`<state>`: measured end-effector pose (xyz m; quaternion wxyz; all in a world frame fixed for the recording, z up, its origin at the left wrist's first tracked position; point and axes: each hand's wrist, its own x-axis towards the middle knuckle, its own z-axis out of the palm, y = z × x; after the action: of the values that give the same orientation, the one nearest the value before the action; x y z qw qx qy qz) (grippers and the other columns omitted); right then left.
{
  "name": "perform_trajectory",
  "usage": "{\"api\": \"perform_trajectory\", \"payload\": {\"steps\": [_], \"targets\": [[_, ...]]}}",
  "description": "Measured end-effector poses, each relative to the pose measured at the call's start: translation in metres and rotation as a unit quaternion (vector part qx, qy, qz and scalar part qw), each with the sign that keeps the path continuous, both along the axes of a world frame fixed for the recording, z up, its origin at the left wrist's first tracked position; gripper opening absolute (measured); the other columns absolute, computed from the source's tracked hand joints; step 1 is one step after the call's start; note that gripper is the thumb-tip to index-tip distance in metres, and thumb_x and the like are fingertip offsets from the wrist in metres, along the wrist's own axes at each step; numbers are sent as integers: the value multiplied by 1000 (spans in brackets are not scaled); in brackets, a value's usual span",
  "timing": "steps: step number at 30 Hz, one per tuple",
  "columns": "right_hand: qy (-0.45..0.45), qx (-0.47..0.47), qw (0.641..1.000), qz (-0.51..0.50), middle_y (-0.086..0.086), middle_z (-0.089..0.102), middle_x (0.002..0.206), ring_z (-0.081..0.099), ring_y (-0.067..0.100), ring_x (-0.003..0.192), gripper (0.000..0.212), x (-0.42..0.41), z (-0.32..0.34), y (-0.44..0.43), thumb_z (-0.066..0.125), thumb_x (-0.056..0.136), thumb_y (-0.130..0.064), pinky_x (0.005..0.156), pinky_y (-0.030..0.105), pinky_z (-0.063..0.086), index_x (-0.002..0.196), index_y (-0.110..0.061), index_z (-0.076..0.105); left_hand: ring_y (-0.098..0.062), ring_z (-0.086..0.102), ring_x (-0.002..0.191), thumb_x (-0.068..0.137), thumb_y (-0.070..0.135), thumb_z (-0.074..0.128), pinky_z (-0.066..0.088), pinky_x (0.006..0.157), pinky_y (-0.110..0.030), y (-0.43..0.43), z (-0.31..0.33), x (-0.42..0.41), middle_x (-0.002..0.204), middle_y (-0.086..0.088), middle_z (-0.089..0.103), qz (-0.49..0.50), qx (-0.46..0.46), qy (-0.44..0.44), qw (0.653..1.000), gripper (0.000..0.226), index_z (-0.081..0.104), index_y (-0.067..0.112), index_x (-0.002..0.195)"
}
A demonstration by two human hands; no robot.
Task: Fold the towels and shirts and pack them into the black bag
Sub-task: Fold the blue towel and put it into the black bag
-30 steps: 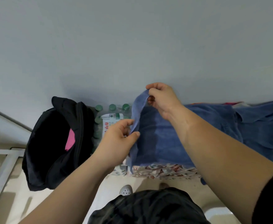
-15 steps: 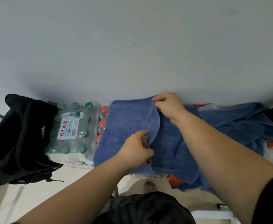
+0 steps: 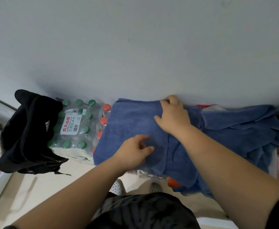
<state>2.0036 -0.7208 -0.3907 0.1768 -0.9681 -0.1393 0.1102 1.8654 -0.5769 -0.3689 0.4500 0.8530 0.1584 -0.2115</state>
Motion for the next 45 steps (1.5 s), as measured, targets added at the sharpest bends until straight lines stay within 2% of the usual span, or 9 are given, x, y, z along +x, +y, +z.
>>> {"api": "perform_trajectory", "payload": {"steps": [3, 6, 10, 15, 19, 24, 31, 37, 45], "targets": [[-52, -75, 996, 7, 12, 16, 158, 25, 36, 139, 76, -21, -4, 13, 61, 87, -55, 107, 56, 30, 151, -24, 32, -13, 64, 84, 92, 28, 67, 52, 84, -32, 28, -5, -10, 91, 8, 67, 50, 99, -51, 993, 27, 65, 23, 118], [-98, -26, 992, 69, 11, 23, 157, 25, 35, 140, 67, -36, -3, 38, 58, 89, -54, 110, 54, 24, 147, -26, 40, -18, 62, 78, 89, 24, 69, 49, 73, -32, 61, -8, -26, 80, 5, 65, 148, 172, -80, 971, 13, 66, 23, 102], [-13, 14, 981, 195, 6, 35, 148, 34, 31, 133, 58, -41, 3, 87, 45, 97, -56, 108, 47, 31, 147, -28, 41, -19, 61, 75, 85, 29, 72, 48, 65, -33, 96, -18, -47, 83, 1, 63, 228, 209, -47, 950, 20, 60, 21, 98], [47, -10, 974, 221, 13, 23, 158, 24, 37, 141, 65, -28, 4, 140, 33, 98, -65, 112, 54, 26, 155, -36, 22, -19, 55, 81, 83, 30, 74, 39, 68, -29, 111, -30, -54, 95, -1, 56, 200, 234, -28, 951, 17, 65, 21, 93], [93, -90, 972, 198, 14, 13, 162, 18, 40, 144, 66, -18, -1, 160, 28, 96, -69, 113, 57, 22, 156, -41, 19, -23, 58, 79, 81, 22, 72, 43, 68, -31, 113, -32, -48, 87, -3, 61, 180, 219, -33, 958, 9, 65, 17, 78], [64, -110, 983, 131, 13, 20, 158, 25, 37, 139, 68, -28, -3, 173, 36, 97, -65, 110, 53, 28, 149, -21, 39, -19, 59, 67, 78, 16, 66, 46, 58, -31, 119, -22, -51, 68, 2, 62, 183, 132, -38, 973, 7, 62, 15, 73], [12, -22, 999, 37, 7, 30, 149, 34, 33, 131, 68, -60, -9, 198, 46, 95, -54, 105, 49, 35, 151, -18, 34, -16, 39, 52, 76, 8, 59, 34, 49, -31, 150, -27, -65, 56, 5, 49, 154, -3, -46, 987, 16, 48, 20, 78], [22, 68, 997, 30, 3, 19, 157, 32, 30, 137, 75, -75, -5, 247, 57, 92, -49, 106, 51, 42, 151, -12, 30, -26, 59, 61, 87, 10, 58, 53, 62, -48, 207, -35, -88, 71, 5, 61, 74, 32, -98, 992, 22, 44, 27, 86], [44, 93, 987, 121, -1, 6, 167, 15, 24, 152, 79, -94, -2, 330, 53, 97, -47, 119, 49, 27, 159, -13, 17, -18, 66, 65, 88, 0, 51, 53, 64, -33, 281, -32, -110, 82, 1, 67, 117, 92, -100, 984, 31, 64, 28, 87]]}}
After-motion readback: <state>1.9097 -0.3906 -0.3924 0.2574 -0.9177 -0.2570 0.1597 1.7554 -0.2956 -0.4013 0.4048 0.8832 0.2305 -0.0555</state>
